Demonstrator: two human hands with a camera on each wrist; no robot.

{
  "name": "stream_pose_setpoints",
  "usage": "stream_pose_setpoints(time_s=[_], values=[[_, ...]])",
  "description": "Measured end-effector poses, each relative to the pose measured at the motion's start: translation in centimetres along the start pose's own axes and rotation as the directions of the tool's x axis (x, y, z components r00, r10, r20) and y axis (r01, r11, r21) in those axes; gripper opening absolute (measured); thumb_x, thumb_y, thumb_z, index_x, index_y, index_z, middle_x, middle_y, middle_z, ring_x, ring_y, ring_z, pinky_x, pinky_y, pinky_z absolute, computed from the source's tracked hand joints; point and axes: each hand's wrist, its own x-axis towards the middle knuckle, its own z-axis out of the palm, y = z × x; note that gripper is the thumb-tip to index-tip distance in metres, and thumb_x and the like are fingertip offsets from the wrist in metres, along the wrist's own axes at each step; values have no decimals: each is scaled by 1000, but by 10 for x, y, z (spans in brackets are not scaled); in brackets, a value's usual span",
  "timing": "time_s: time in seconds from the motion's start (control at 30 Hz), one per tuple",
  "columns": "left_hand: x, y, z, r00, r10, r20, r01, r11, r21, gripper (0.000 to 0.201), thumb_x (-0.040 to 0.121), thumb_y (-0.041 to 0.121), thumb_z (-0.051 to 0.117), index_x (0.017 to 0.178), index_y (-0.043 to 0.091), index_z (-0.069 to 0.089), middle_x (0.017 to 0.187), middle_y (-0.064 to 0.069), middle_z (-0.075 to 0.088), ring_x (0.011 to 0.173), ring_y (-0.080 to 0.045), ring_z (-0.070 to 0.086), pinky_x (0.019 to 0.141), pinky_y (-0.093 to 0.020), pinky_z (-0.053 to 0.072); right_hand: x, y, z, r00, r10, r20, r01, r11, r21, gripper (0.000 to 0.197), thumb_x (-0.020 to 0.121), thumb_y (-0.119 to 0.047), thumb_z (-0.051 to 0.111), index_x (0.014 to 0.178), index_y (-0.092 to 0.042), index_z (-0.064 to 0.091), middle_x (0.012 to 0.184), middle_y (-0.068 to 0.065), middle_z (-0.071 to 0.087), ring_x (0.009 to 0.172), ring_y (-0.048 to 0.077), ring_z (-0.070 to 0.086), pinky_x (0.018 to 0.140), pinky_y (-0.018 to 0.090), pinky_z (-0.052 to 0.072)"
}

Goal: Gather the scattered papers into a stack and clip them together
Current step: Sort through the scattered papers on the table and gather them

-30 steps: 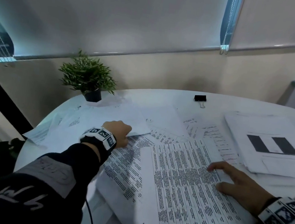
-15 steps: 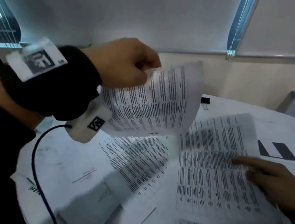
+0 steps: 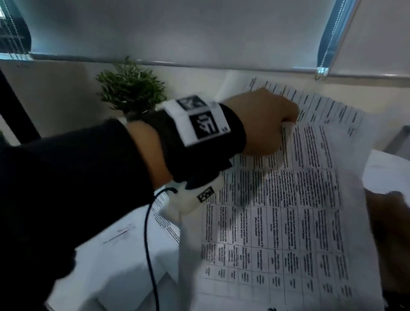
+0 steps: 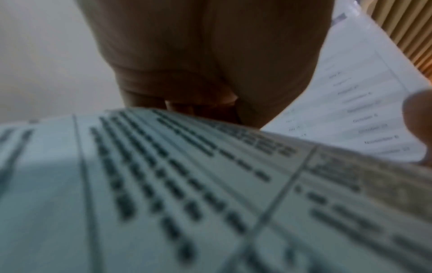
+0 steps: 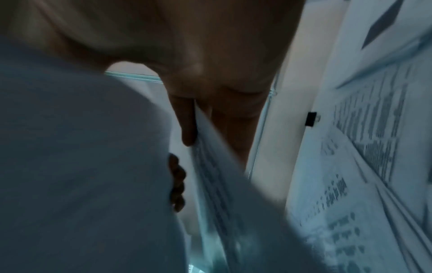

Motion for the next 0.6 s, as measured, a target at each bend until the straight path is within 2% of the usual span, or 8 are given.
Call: stream_pose_setpoints(time_s=[0.1,0.13,0.23,0.33,0.4,0.47,0.53,0.6], values=[[-5,-3,22,1000,-17,13,18,998,-65,16,87,10,45,99,18,52,74,5,48,64,-15,43,53,-25,33,3,14,-4,987,160,-33,-161,987,-18,29,89,1,48,105,-6,70,106,27,67,89,42,68,68,46,57],[-9,-10,27,999,-36,-3,35,993,-117,21,87,13,48,107,18,53,80,2,55,68,-17,47,58,-25,36,3,16,-7,979,77,-189,-113,975,-191,31,82,4,52,92,-14,75,96,21,72,78,36,71,59,39,58],[-26,-64,44,973,-229,-17,224,963,-150,35,88,20,56,122,17,49,102,-5,63,86,-20,55,72,-24,38,-4,30,-37,950,-88,-300,-112,801,-589,35,82,-3,63,92,-35,72,88,-5,74,77,22,71,65,34,58],[-64,-136,67,763,-590,265,572,806,151,60,85,41,65,133,15,40,128,-7,55,116,-27,53,92,-31,42,-24,61,-93,935,-112,-338,-211,590,-779,54,70,-41,78,116,-37,51,108,-25,56,99,0,54,95,21,44],[-90,-162,84,583,-689,431,634,717,290,86,77,60,66,140,11,34,141,-11,45,125,-28,47,99,-35,40,-41,103,-178,903,-85,-421,-347,434,-831,91,48,-73,73,124,-31,46,120,4,57,92,-4,51,89,4,38],[-108,-169,101,518,-709,478,658,688,308,101,69,72,62,141,8,35,143,-12,43,127,-28,46,100,-34,41,-48,140,-234,874,-192,-446,-359,363,-860,108,45,-94,49,122,-18,45,109,15,54,85,14,48,85,21,43],[-115,-167,116,513,-726,458,675,671,307,110,58,80,62,137,7,40,139,-13,44,124,-29,48,99,-36,43,-47,130,-198,867,-46,-496,-421,465,-779,73,56,-82,54,106,-30,44,107,-17,48,88,0,46,90,10,38],[-116,-164,128,517,-748,416,692,651,310,113,52,82,65,134,8,40,136,-12,43,122,-30,47,97,-38,44,-48,106,-144,906,-35,-421,-362,450,-816,25,68,-40,58,90,-38,45,100,-30,49,82,-9,45,82,-7,29]])
